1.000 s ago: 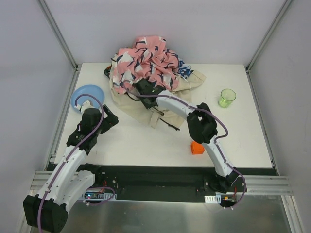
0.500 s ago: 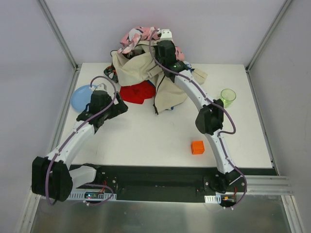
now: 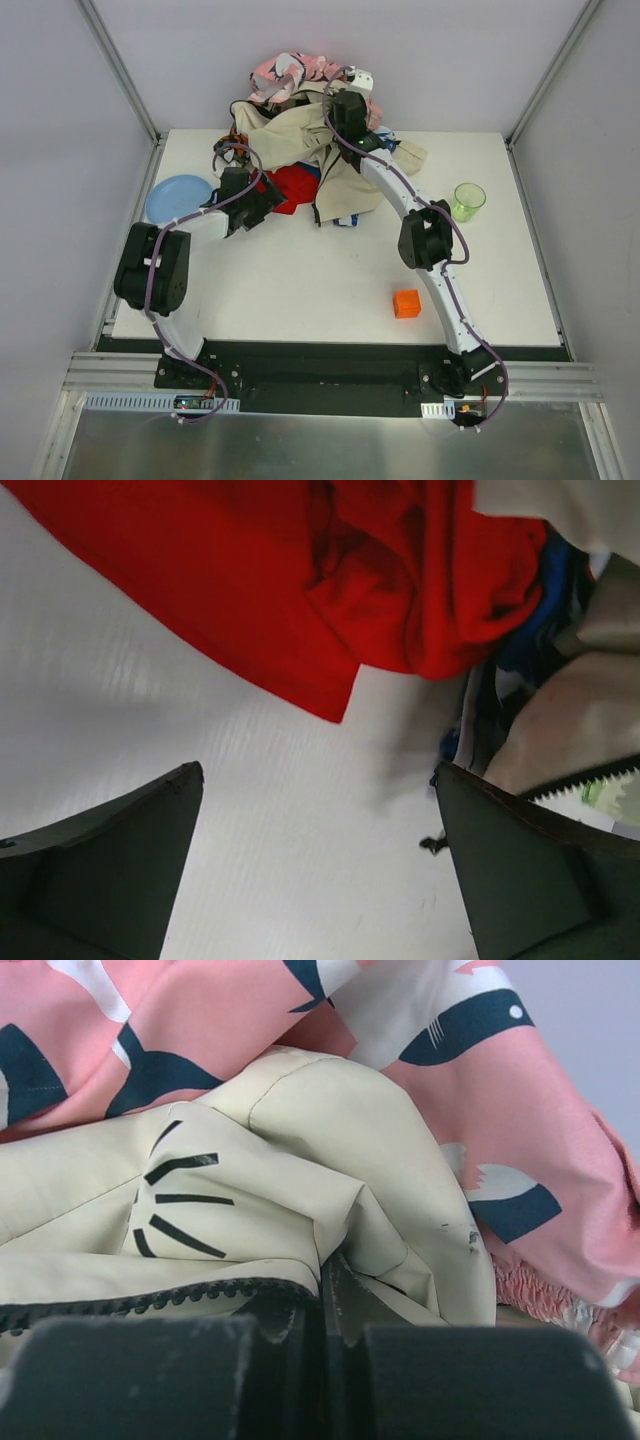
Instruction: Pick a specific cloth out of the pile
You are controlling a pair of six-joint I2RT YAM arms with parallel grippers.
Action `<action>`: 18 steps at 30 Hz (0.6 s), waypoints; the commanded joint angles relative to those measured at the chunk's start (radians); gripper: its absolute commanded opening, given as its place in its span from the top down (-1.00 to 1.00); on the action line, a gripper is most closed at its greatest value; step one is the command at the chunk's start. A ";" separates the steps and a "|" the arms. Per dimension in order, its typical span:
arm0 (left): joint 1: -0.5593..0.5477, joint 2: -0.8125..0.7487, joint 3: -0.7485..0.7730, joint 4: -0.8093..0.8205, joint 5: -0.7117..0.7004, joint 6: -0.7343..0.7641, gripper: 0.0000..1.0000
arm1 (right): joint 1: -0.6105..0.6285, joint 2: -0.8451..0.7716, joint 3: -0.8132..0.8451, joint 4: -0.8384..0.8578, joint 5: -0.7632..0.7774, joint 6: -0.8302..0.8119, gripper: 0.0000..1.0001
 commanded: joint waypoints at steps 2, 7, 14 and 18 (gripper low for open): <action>-0.012 0.141 0.104 0.231 -0.097 -0.193 -0.98 | -0.024 -0.001 0.033 0.086 0.026 0.039 0.98; -0.027 0.268 0.207 0.267 -0.137 -0.262 -0.98 | -0.033 -0.004 0.008 0.074 0.008 0.053 0.98; -0.063 0.402 0.310 0.236 -0.205 -0.276 -0.86 | -0.039 -0.006 -0.012 0.034 -0.001 0.053 0.98; -0.063 0.440 0.363 0.196 -0.205 -0.278 -0.38 | -0.047 -0.024 -0.036 0.026 -0.015 0.044 0.98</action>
